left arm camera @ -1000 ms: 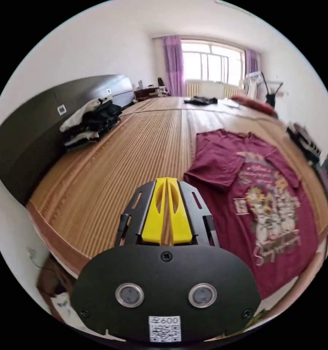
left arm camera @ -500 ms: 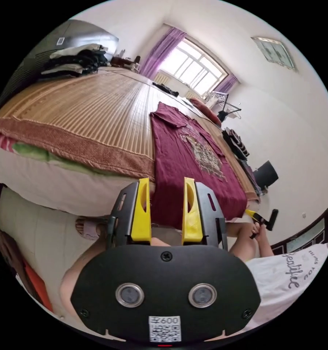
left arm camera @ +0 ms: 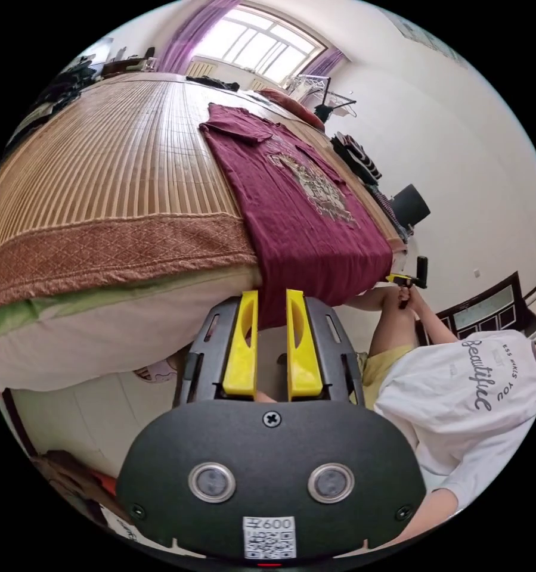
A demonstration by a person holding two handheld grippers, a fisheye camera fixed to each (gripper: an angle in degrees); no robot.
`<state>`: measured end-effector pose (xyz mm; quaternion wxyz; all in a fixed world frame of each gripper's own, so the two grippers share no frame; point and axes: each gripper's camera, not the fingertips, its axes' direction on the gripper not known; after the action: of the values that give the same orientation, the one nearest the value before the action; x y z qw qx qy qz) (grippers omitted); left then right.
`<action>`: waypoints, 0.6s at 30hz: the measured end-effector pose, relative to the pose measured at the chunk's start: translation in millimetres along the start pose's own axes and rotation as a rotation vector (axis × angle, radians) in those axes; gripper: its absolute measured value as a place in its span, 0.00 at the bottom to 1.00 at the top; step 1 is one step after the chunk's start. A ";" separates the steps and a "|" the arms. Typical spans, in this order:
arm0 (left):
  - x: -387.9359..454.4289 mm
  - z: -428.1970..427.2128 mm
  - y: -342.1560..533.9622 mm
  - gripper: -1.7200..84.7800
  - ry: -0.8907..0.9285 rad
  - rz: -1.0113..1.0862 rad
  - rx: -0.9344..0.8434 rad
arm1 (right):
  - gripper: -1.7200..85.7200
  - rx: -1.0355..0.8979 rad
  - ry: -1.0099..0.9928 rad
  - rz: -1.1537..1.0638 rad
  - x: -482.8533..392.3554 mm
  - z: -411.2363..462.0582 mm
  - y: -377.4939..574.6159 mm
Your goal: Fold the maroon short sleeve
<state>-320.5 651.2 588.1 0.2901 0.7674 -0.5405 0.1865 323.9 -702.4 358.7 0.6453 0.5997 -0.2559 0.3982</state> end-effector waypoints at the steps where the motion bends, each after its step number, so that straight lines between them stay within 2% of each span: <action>1: -7.5 2.1 1.6 0.08 0.019 -0.006 0.004 | 0.16 0.009 -0.004 0.010 1.8 -6.7 0.1; 3: -25.1 12.3 8.8 0.06 0.058 0.005 0.002 | 0.15 0.019 -0.033 0.031 4.9 -17.0 1.0; 7: -35.8 41.6 19.4 0.05 0.012 0.069 -0.058 | 0.14 0.032 -0.134 0.047 4.6 -40.3 0.6; 14: -93.5 86.4 23.2 0.04 0.119 0.018 -0.063 | 0.11 0.005 -0.155 0.066 -3.7 -75.4 -9.9; 18: -98.1 83.4 33.7 0.04 0.091 0.092 -0.033 | 0.09 0.003 -0.158 0.056 -10.6 -84.9 -8.9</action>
<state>-388.3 659.7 474.0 0.3183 0.7277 -0.5643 0.2252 312.8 -621.2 332.3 0.6108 0.6228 -0.3222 0.3678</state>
